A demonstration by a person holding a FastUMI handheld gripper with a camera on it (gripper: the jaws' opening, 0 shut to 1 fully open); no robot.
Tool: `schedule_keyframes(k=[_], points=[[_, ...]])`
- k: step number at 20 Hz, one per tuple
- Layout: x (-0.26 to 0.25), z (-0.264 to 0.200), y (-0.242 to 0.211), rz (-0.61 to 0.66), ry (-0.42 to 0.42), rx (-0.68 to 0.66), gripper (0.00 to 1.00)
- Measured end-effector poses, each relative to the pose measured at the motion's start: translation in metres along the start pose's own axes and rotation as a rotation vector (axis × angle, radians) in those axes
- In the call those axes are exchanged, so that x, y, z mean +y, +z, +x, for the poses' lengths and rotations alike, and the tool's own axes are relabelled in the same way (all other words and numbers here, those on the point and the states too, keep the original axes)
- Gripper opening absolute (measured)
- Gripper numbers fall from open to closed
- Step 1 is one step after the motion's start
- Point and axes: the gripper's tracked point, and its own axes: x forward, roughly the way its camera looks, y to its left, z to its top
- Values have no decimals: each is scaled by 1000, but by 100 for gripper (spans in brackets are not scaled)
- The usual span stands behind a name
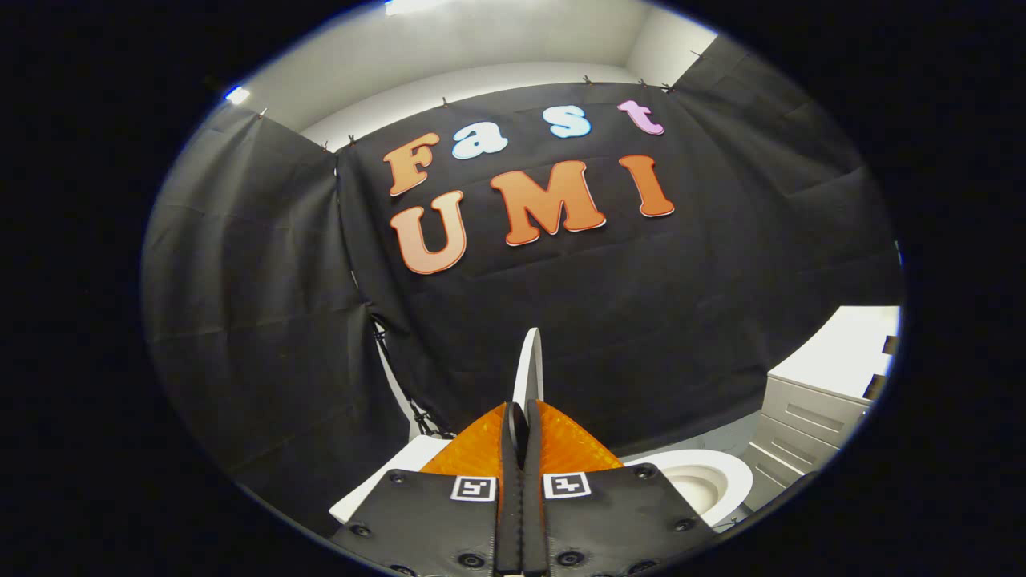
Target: Open the toilet lid.
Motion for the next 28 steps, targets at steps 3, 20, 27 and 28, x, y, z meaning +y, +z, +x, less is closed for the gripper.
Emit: schedule_keyframes(k=[3, 20, 27, 28], points=[[29, 1, -5, -25, 25, 4, 8], [159, 13, -52, -203, 131, 31, 9], [150, 12, -53, -197, 96, 54, 19], [151, 11, -55, -192, 112, 68, 22]])
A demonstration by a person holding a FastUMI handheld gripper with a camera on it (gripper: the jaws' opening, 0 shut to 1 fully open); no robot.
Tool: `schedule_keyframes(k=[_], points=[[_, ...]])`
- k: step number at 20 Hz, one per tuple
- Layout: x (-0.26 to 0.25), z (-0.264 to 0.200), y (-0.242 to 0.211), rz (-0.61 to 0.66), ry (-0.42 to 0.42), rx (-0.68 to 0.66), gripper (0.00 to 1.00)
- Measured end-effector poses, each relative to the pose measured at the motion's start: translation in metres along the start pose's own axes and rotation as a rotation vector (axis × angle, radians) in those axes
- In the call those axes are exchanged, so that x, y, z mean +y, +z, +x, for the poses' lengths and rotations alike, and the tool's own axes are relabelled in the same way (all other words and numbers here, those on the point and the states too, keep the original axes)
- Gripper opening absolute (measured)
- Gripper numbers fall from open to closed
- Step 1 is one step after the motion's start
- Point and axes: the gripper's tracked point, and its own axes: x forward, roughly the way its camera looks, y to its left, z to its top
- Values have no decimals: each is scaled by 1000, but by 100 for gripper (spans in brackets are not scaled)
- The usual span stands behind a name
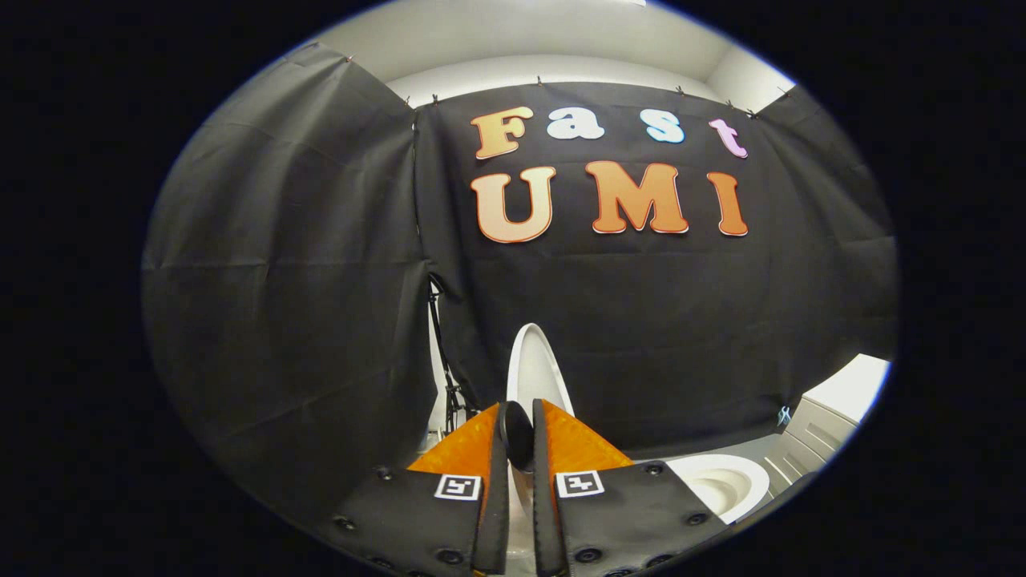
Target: Open the toilet lid.
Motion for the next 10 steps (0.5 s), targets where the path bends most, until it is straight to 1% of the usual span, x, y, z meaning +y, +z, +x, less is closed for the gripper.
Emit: schedule_keyframes(k=[2, 3, 5, 8, 10], points=[[9, -1, -1, 12, 61, 24, 29], [11, -4, 1, 9, 89, 25, 40], [9, -12, 10, 13, 114, 21, 64], [-6, -23, 39, 52, 137, -24, 100], [-30, -28, 63, 47, 135, -57, 99]])
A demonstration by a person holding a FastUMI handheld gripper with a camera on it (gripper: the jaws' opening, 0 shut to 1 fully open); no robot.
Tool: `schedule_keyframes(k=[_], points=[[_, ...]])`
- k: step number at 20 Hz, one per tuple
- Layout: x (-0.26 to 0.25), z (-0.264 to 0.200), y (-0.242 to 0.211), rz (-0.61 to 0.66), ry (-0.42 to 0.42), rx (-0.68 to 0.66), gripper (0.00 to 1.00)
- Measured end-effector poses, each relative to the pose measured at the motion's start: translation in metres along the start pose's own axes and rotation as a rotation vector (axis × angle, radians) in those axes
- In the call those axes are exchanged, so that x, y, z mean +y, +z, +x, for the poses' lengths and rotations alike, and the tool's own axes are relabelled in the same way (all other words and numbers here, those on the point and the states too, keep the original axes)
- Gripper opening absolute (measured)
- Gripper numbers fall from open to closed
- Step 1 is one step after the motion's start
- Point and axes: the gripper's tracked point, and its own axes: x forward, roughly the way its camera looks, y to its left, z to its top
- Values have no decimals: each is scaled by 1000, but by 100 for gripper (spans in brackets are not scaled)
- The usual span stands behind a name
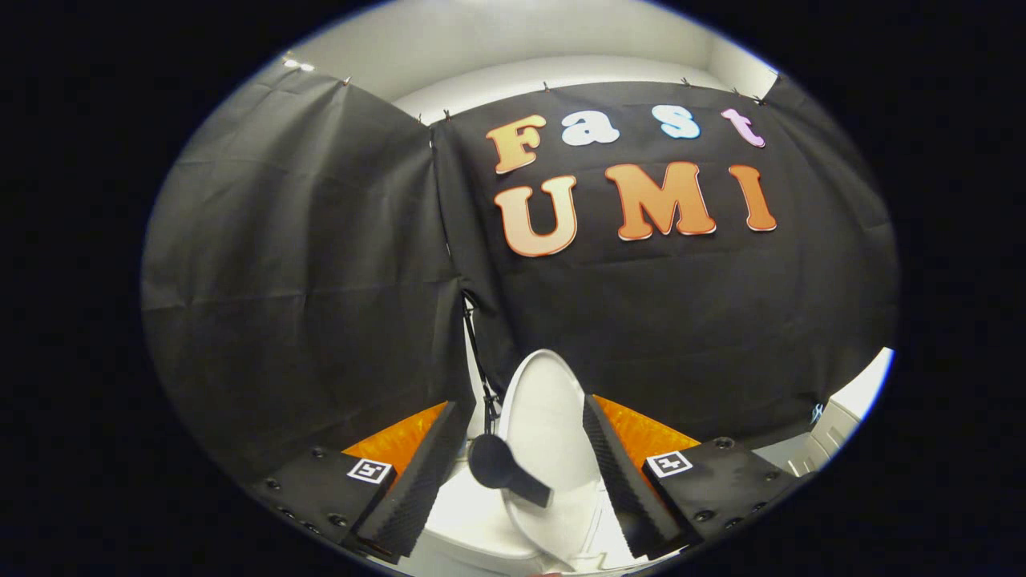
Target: Open the toilet lid.
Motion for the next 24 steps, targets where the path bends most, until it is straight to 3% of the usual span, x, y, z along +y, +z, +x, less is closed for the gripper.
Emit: schedule_keyframes(k=[10, 14, 24], points=[[-163, -76, 84, -76, -48, -110, 99], [-246, -119, 106, -92, -118, -158, 98], [-395, -211, 73, -137, -259, -152, 98]])
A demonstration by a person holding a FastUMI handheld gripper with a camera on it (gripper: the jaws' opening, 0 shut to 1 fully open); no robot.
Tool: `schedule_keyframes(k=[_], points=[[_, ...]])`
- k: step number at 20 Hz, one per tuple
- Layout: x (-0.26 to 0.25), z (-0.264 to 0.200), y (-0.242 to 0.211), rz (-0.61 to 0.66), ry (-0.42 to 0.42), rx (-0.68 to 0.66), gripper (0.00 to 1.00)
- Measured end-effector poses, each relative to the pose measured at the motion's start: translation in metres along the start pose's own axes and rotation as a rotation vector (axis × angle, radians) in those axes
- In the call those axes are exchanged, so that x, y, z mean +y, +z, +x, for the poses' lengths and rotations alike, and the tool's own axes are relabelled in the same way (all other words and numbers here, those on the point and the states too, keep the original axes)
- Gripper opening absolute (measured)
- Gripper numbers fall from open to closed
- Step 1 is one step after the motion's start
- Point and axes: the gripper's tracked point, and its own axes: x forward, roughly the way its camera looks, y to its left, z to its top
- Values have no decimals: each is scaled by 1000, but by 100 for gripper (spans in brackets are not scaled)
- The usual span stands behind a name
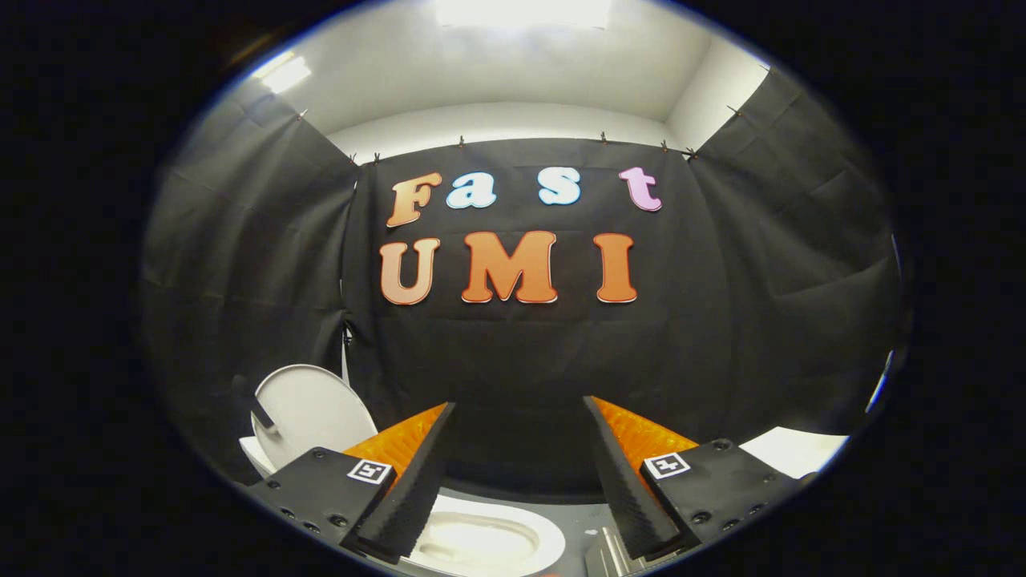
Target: Open the toilet lid.
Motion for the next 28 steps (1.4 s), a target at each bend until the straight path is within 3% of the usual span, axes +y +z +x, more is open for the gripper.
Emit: schedule_keyframes(k=[12, 18, 28], points=[[-124, -71, -103, 76, -159, 113, 96], [-140, -91, -135, 34, -237, 105, 96], [-134, -93, -145, 25, -218, 130, 97]])
